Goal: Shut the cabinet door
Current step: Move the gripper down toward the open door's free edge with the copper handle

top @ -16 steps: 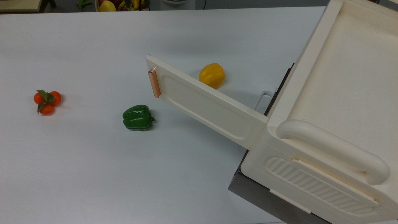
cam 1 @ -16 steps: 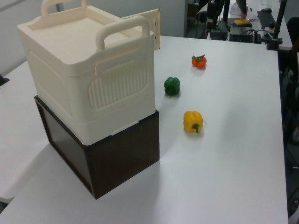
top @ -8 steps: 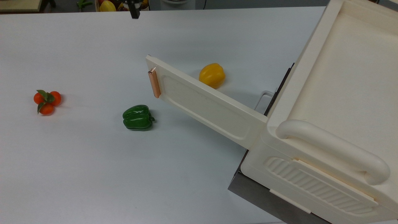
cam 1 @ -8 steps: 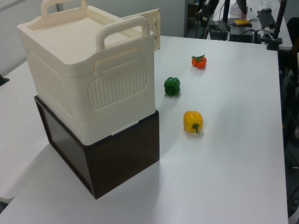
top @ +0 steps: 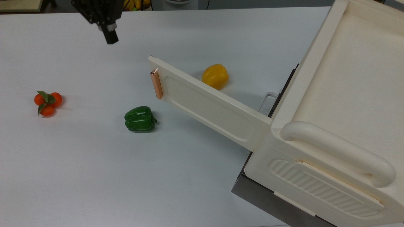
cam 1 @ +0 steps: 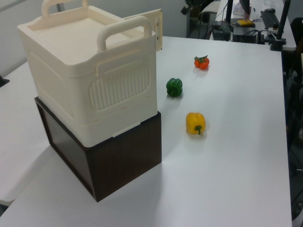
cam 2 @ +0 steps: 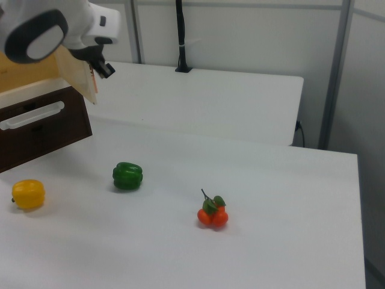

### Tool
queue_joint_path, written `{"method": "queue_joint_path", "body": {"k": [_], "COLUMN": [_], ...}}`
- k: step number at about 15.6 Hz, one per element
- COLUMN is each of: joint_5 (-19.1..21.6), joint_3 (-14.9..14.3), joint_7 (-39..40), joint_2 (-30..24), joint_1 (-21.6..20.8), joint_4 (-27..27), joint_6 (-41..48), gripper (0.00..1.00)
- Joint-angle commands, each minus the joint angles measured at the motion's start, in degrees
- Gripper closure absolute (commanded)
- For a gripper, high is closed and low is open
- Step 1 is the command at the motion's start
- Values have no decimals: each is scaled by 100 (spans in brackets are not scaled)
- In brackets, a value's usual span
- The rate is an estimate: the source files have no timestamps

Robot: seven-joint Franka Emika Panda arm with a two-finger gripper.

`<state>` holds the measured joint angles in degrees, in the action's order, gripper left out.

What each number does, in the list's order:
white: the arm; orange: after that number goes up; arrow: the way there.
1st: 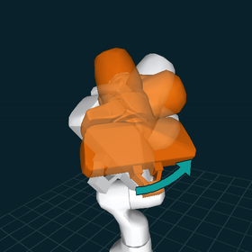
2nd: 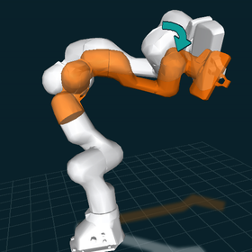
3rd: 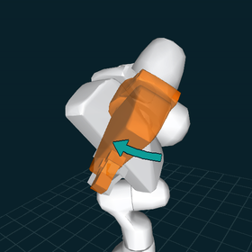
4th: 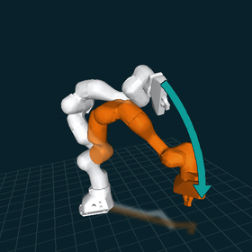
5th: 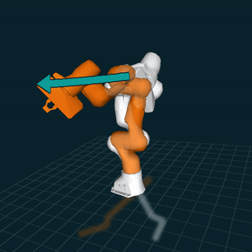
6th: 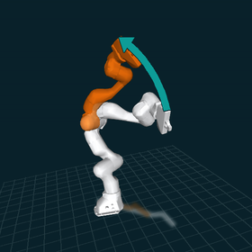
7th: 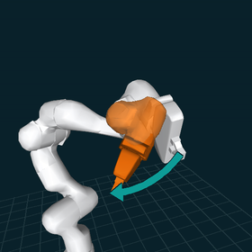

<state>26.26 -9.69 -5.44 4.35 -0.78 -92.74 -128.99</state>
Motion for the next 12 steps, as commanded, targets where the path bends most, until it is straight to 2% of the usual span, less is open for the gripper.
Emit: {"method": "queue_joint_path", "body": {"k": [1, 3, 4, 8, 12], "joint_5": [1053, 1817, 2047, 2216, 2322], "joint_3": [-25, -25, -25, 28, 124], "joint_7": [-422, -423, -423, -440, -528], "joint_2": [346, 575, 715, 1120, 1182], "joint_1": [-54, -98, -124, -335, -493], "joint_4": [-43, -25, -7, 239, 300], "joint_6": [-1178, -1828, -2092, -2385, -2376], "gripper": [100, 100, 100, 100, 100]}}
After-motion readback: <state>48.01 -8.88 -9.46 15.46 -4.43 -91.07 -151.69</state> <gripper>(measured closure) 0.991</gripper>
